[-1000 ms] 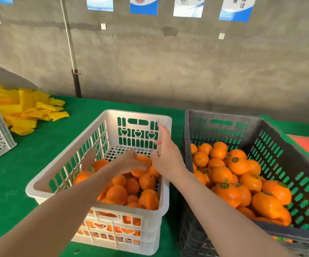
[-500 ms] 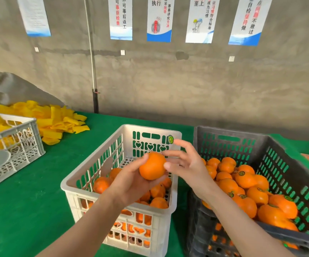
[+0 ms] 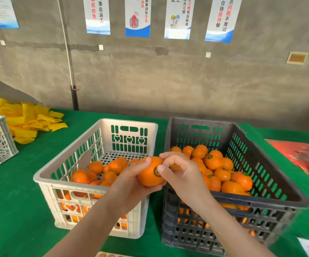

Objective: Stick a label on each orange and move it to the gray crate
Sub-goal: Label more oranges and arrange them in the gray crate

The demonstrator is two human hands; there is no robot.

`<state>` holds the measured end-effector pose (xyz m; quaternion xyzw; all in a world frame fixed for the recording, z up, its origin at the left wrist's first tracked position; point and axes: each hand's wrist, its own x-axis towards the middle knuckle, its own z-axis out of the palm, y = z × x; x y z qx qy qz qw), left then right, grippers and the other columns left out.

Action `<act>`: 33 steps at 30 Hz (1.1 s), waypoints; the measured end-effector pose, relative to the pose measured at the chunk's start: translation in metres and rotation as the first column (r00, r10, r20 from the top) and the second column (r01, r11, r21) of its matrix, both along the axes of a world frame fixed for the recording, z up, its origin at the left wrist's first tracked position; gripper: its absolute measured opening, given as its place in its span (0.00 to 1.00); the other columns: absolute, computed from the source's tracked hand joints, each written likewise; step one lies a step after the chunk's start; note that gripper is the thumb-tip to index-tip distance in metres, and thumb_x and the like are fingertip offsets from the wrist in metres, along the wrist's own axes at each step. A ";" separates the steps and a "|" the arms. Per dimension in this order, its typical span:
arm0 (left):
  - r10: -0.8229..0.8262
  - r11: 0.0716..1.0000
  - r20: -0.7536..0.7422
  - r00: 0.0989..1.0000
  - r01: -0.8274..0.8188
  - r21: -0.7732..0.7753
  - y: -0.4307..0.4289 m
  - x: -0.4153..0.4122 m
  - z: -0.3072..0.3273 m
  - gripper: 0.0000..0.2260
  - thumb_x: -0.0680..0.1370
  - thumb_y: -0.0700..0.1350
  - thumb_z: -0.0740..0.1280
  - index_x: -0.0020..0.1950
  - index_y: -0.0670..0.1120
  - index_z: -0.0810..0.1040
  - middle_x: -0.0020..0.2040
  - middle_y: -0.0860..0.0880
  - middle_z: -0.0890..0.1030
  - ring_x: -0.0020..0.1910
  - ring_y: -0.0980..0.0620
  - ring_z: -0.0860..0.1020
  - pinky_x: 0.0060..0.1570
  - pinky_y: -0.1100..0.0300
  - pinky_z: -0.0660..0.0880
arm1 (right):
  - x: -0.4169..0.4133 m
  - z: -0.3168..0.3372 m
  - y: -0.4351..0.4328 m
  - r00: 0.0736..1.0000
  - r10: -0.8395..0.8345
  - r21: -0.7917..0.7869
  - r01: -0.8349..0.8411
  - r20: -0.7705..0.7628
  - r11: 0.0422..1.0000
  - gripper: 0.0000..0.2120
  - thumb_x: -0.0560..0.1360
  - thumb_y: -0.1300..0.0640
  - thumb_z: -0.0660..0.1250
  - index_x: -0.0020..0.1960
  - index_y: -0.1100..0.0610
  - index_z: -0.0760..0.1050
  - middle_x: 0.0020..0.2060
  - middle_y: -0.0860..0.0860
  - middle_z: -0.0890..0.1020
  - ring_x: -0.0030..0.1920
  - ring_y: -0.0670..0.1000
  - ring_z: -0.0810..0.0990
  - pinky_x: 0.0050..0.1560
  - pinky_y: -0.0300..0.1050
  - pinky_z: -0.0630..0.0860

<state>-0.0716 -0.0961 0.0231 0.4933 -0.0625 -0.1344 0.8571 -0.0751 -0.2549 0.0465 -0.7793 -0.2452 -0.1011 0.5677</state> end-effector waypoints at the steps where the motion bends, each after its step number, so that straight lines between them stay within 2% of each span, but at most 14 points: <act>1: -0.022 1.000 0.012 1.000 0.022 -0.001 -0.003 -0.002 0.001 0.15 0.74 0.52 0.68 0.56 0.46 0.82 0.58 0.41 0.81 0.58 0.43 0.80 0.53 0.50 0.79 | -0.002 -0.002 -0.001 0.999 -0.027 -0.011 0.027 0.019 1.000 0.07 0.75 0.60 0.69 0.38 0.52 0.75 0.52 0.43 0.76 0.55 0.41 0.75 0.53 0.47 0.77; 3: -0.043 0.999 0.027 0.999 0.043 -0.016 -0.008 -0.005 0.001 0.14 0.75 0.52 0.68 0.56 0.47 0.83 0.59 0.41 0.81 0.58 0.44 0.80 0.53 0.51 0.78 | -0.006 -0.004 -0.003 0.993 -0.081 -0.033 0.085 0.089 0.996 0.06 0.75 0.60 0.69 0.39 0.55 0.75 0.51 0.43 0.76 0.54 0.42 0.75 0.52 0.52 0.77; 7: -0.053 0.998 0.062 0.997 0.055 -0.018 -0.016 -0.011 0.001 0.14 0.76 0.51 0.68 0.57 0.46 0.82 0.58 0.42 0.81 0.59 0.44 0.79 0.56 0.49 0.77 | -0.014 -0.008 -0.006 0.920 -0.200 -0.064 0.234 0.336 0.970 0.07 0.73 0.57 0.69 0.39 0.58 0.74 0.47 0.48 0.78 0.52 0.40 0.75 0.50 0.37 0.72; 9: -0.043 0.999 0.064 0.997 0.044 -0.007 -0.019 -0.014 0.002 0.14 0.75 0.51 0.68 0.57 0.45 0.82 0.57 0.42 0.82 0.57 0.44 0.80 0.56 0.48 0.78 | -0.017 -0.010 -0.008 0.889 -0.229 -0.083 0.283 0.397 0.956 0.08 0.72 0.53 0.68 0.40 0.57 0.73 0.45 0.48 0.78 0.49 0.43 0.76 0.46 0.36 0.72; 11: 0.002 1.000 0.026 1.000 -0.002 -0.010 -0.021 -0.015 -0.001 0.17 0.72 0.50 0.70 0.58 0.45 0.81 0.57 0.41 0.82 0.58 0.42 0.80 0.60 0.42 0.75 | -0.018 -0.012 -0.013 0.909 -0.256 -0.095 0.301 0.330 0.949 0.11 0.71 0.47 0.69 0.46 0.52 0.71 0.44 0.47 0.78 0.47 0.44 0.76 0.44 0.40 0.74; 13: 0.031 0.999 0.007 0.999 -0.031 -0.004 -0.024 -0.017 -0.001 0.13 0.70 0.50 0.71 0.53 0.49 0.83 0.55 0.42 0.82 0.57 0.41 0.80 0.61 0.39 0.73 | -0.019 -0.014 -0.020 0.946 -0.251 -0.093 0.274 0.204 0.957 0.17 0.71 0.41 0.69 0.53 0.47 0.68 0.47 0.44 0.77 0.49 0.43 0.76 0.46 0.43 0.76; 16: -0.026 1.000 0.040 0.999 0.026 -0.014 -0.031 -0.022 0.002 0.11 0.72 0.50 0.69 0.51 0.49 0.85 0.54 0.41 0.82 0.53 0.42 0.81 0.52 0.46 0.79 | -0.025 -0.020 -0.027 0.972 -0.143 -0.114 0.166 0.186 0.979 0.24 0.70 0.35 0.66 0.62 0.39 0.62 0.55 0.37 0.74 0.56 0.38 0.74 0.52 0.36 0.75; 18: -0.039 0.999 0.062 0.997 0.039 0.002 -0.038 -0.024 0.002 0.13 0.72 0.52 0.68 0.52 0.47 0.84 0.53 0.40 0.82 0.51 0.43 0.82 0.48 0.52 0.80 | -0.032 -0.026 -0.028 0.976 -0.068 -0.148 0.100 0.205 0.984 0.29 0.69 0.37 0.68 0.65 0.35 0.58 0.61 0.32 0.68 0.60 0.35 0.70 0.54 0.29 0.71; 21: 0.013 0.998 0.041 0.999 -0.016 0.066 -0.053 -0.023 0.003 0.21 0.71 0.58 0.69 0.57 0.46 0.82 0.56 0.40 0.82 0.55 0.42 0.81 0.51 0.49 0.80 | -0.031 -0.033 -0.034 0.947 -0.100 -0.163 0.155 0.304 0.974 0.34 0.67 0.51 0.73 0.65 0.37 0.59 0.61 0.33 0.64 0.61 0.35 0.67 0.55 0.27 0.69; 24: 0.164 0.958 0.036 0.986 -0.168 0.230 -0.073 -0.013 0.010 0.26 0.71 0.67 0.56 0.56 0.51 0.80 0.52 0.43 0.84 0.51 0.46 0.83 0.47 0.51 0.81 | -0.022 -0.028 -0.049 0.927 -0.174 -0.129 0.227 0.332 0.965 0.33 0.64 0.56 0.77 0.61 0.41 0.63 0.58 0.40 0.68 0.59 0.37 0.68 0.54 0.28 0.70; 27: 0.302 0.797 0.323 0.897 -0.423 0.431 -0.095 0.012 0.013 0.20 0.78 0.61 0.50 0.48 0.53 0.78 0.46 0.50 0.82 0.46 0.50 0.82 0.42 0.59 0.78 | -0.005 -0.013 -0.071 0.927 -0.242 -0.083 0.276 0.288 0.958 0.33 0.63 0.55 0.78 0.62 0.44 0.65 0.57 0.44 0.70 0.58 0.38 0.70 0.54 0.27 0.69; 29: 0.228 0.581 0.546 0.806 -0.563 0.588 -0.105 0.036 0.006 0.09 0.84 0.46 0.54 0.54 0.48 0.74 0.46 0.49 0.78 0.45 0.48 0.78 0.41 0.58 0.74 | 0.017 -0.002 -0.086 0.921 -0.315 -0.072 0.339 0.228 0.938 0.32 0.64 0.54 0.78 0.62 0.46 0.66 0.57 0.44 0.70 0.56 0.40 0.70 0.54 0.30 0.69; 31: 0.011 0.306 0.565 0.825 -0.540 0.784 -0.111 0.057 -0.005 0.11 0.82 0.39 0.55 0.63 0.43 0.70 0.48 0.45 0.79 0.44 0.46 0.77 0.39 0.56 0.71 | 0.047 0.008 -0.102 0.908 -0.401 -0.074 0.412 0.124 0.908 0.30 0.64 0.54 0.78 0.60 0.48 0.67 0.54 0.45 0.71 0.54 0.45 0.71 0.51 0.38 0.70; 33: -0.173 0.042 0.437 0.882 -0.437 0.898 -0.113 0.067 -0.011 0.11 0.81 0.41 0.58 0.63 0.44 0.70 0.50 0.43 0.79 0.42 0.46 0.75 0.37 0.55 0.69 | 0.083 0.012 -0.116 0.891 -0.453 -0.151 0.447 -0.006 0.881 0.28 0.64 0.53 0.78 0.59 0.49 0.68 0.52 0.45 0.72 0.53 0.48 0.72 0.48 0.41 0.68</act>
